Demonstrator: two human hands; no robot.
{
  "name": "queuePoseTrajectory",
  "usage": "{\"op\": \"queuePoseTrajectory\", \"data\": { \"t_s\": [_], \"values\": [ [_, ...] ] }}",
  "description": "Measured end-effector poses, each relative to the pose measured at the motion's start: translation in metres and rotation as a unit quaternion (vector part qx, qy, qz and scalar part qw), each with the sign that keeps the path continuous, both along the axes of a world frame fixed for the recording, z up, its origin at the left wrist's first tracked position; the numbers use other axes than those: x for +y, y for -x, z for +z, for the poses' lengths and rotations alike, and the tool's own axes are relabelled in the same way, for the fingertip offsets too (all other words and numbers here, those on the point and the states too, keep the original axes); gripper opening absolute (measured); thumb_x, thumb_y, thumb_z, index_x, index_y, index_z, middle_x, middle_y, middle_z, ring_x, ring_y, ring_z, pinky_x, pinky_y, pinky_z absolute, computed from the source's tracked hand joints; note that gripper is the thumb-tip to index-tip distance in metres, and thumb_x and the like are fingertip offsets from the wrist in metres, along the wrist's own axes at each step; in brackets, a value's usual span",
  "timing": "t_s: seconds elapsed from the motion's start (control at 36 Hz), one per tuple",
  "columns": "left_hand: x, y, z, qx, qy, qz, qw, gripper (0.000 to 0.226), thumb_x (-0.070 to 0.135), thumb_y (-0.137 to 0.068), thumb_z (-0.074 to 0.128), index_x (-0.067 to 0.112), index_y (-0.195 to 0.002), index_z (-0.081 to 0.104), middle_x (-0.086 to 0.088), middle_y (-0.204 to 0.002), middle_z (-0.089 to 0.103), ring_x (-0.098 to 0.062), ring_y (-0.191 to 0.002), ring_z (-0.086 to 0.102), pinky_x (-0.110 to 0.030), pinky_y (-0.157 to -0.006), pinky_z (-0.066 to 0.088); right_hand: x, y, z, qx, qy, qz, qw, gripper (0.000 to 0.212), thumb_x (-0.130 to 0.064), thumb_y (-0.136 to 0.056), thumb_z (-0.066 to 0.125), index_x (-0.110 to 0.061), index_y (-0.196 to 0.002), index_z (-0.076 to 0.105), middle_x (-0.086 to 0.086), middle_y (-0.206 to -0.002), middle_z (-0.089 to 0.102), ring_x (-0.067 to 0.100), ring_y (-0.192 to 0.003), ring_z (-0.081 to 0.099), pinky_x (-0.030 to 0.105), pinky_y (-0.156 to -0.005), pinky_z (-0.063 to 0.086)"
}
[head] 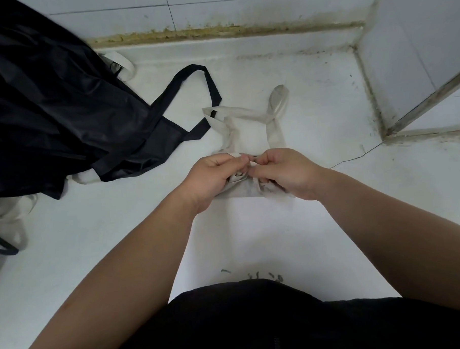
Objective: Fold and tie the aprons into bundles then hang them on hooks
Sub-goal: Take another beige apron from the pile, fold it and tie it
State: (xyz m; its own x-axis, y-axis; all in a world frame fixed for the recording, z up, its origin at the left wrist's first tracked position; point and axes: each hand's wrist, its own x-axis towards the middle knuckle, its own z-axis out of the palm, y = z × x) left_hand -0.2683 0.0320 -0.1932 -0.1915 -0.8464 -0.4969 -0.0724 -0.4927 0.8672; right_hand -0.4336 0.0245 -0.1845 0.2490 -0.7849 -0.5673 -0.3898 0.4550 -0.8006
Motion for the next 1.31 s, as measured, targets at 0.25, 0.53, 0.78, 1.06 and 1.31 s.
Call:
{"op": "queuePoseTrajectory", "data": {
  "t_s": [0.25,0.53,0.78,1.06,1.31],
  "values": [
    [0.003,0.006,-0.002,0.012,-0.003,0.013,1.000,0.012,0.022,-0.089,0.065,0.016,-0.095,0.075,0.006,-0.099,0.074,-0.009,-0.102,0.066,-0.024,-0.098,0.048,-0.003,-0.006,0.002,-0.281,-0.087,-0.241,0.925,0.045,0.021,-0.085,0.036,-0.014,-0.101,0.060,0.006,-0.094,0.060,0.017,-0.081,0.062,0.021,-0.066,0.053],
    [0.011,0.007,-0.006,0.006,0.023,0.079,0.997,0.013,0.015,-0.092,0.062,0.013,-0.089,0.075,0.005,-0.089,0.074,-0.008,-0.087,0.065,-0.021,-0.086,0.051,0.020,-0.020,-0.009,0.013,0.204,-0.307,0.930,0.032,-0.004,-0.089,0.060,-0.014,-0.119,0.062,-0.008,-0.100,0.062,0.008,-0.097,0.053,0.022,-0.093,0.043],
    [0.018,0.017,-0.008,-0.036,0.060,0.145,0.987,0.024,0.023,-0.090,0.065,0.000,-0.086,0.070,-0.009,-0.084,0.059,-0.017,-0.079,0.052,-0.034,-0.080,0.044,0.032,-0.008,-0.017,0.169,0.278,-0.249,0.912,0.056,-0.027,-0.095,0.055,-0.007,-0.144,0.037,0.009,-0.145,0.042,0.023,-0.129,0.045,0.029,-0.107,0.034],
    [0.025,0.022,-0.015,-0.131,0.110,0.146,0.975,0.017,0.027,-0.100,0.049,0.021,-0.087,0.059,0.011,-0.082,0.068,-0.004,-0.077,0.062,-0.020,-0.075,0.048,0.027,-0.007,-0.023,0.043,0.103,-0.315,0.943,0.050,-0.027,-0.084,0.069,-0.009,-0.126,0.049,-0.002,-0.100,0.054,0.029,-0.100,0.064,0.044,-0.093,0.050],
    [0.034,0.022,-0.025,-0.228,0.133,0.200,0.944,0.025,0.025,-0.103,0.039,0.008,-0.094,0.054,0.017,-0.078,0.063,-0.010,-0.078,0.059,-0.025,-0.076,0.043,0.028,0.002,-0.028,0.207,0.222,-0.223,0.926,0.011,-0.010,-0.094,0.051,-0.004,-0.101,0.058,0.002,-0.090,0.052,0.019,-0.082,0.049,0.023,-0.072,0.035]
  ]
}}
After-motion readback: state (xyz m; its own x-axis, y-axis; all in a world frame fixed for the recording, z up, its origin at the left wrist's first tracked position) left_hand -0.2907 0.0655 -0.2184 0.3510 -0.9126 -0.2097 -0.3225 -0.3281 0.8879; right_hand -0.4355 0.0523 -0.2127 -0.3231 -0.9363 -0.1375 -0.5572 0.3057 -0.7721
